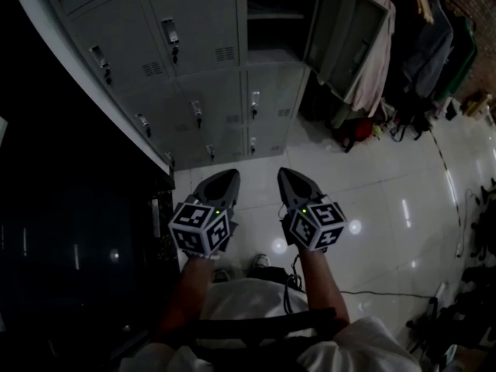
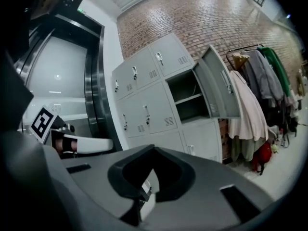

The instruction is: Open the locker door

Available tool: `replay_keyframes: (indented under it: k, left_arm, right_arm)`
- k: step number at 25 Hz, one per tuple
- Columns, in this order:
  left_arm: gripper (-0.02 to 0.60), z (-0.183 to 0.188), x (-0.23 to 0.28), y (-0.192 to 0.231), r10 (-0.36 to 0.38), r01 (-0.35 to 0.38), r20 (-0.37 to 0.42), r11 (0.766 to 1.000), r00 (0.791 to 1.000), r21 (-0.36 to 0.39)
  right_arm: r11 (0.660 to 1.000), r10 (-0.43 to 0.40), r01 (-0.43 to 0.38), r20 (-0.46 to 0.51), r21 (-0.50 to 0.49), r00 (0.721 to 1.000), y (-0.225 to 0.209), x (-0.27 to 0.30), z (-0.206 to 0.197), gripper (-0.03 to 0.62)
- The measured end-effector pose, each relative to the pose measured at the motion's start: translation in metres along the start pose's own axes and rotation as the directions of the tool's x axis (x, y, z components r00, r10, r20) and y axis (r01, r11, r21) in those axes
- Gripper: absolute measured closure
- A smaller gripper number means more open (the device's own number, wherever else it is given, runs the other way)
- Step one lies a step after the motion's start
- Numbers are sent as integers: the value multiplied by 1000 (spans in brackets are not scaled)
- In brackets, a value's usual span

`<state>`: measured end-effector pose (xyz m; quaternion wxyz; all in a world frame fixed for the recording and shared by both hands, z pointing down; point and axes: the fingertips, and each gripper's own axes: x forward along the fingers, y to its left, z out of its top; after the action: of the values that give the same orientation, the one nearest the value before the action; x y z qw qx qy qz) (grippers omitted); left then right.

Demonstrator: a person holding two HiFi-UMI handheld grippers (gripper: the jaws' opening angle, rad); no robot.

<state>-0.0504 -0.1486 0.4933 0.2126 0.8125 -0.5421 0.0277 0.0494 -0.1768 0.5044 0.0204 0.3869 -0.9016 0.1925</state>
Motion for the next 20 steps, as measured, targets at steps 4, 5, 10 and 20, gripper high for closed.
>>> replay_keyframes:
  k: [4, 5, 10, 20]
  left_arm:
    - [584, -6, -25, 5, -16, 16, -5, 1000, 1000, -12]
    - [584, -8, -30, 7, -21, 21, -4, 1000, 1000, -19]
    - [584, -17, -56, 13, -52, 52, -10, 998, 999, -37]
    - [584, -29, -83, 2, -131, 130, -12, 991, 991, -33]
  right_arm:
    - [1000, -21, 21, -4, 7, 1000, 25, -8, -12, 591]
    - [1000, -28, 28, -5, 3, 1000, 31, -10, -14, 591]
    - [996, -86, 86, -16, -36, 996, 56, -23, -23, 591]
    - [983, -180, 180, 2, -36, 984, 78, -62, -34, 591]
